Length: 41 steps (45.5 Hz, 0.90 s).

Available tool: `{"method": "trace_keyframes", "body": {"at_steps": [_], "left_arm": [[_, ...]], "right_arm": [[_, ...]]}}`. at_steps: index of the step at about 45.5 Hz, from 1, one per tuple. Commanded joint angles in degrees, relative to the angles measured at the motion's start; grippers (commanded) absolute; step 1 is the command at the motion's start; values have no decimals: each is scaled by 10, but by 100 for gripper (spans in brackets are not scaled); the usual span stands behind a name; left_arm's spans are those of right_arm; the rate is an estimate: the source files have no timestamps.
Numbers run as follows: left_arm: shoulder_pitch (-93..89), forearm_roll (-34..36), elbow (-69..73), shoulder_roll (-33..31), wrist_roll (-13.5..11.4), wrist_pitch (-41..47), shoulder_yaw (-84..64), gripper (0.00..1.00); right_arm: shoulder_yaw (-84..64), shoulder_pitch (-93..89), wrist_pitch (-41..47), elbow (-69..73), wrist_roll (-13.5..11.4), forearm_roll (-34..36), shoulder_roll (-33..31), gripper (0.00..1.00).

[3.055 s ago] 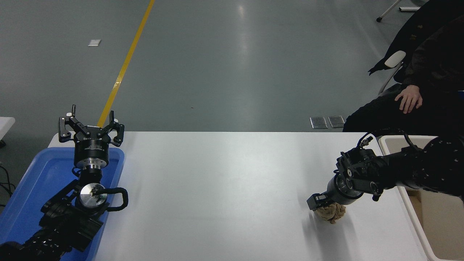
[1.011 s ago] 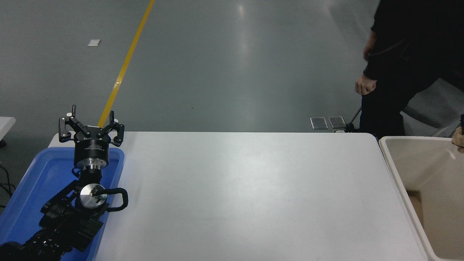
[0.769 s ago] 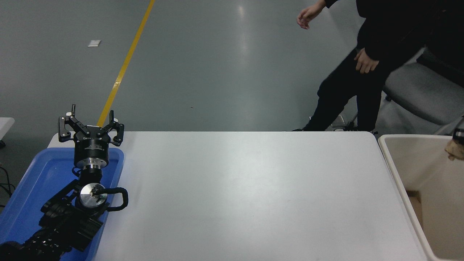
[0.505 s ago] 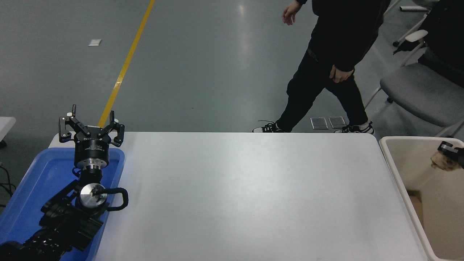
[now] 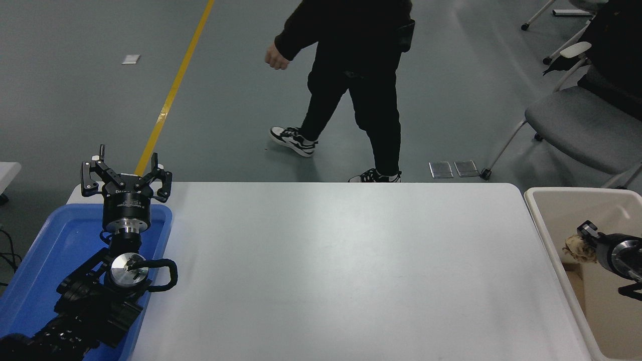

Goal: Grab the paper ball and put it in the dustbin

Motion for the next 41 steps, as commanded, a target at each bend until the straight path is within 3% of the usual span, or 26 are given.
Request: {"method": "trace_keyframes", "body": {"at_steps": [1, 20, 31, 41], "left_arm": [[0, 0, 0, 0, 0, 0, 0, 99], [0, 0, 0, 0, 0, 0, 1, 99], [0, 0, 0, 0, 0, 0, 1, 99], [0, 0, 0, 0, 0, 0, 0, 99]], "right_arm": [[6, -6, -1, -9, -1, 4, -13, 100], [-1, 52, 12, 23, 5, -137, -69, 100], [-138, 267, 36, 200, 5, -204, -132, 100], [-262, 476, 130, 379, 5, -204, -118, 100]]}}
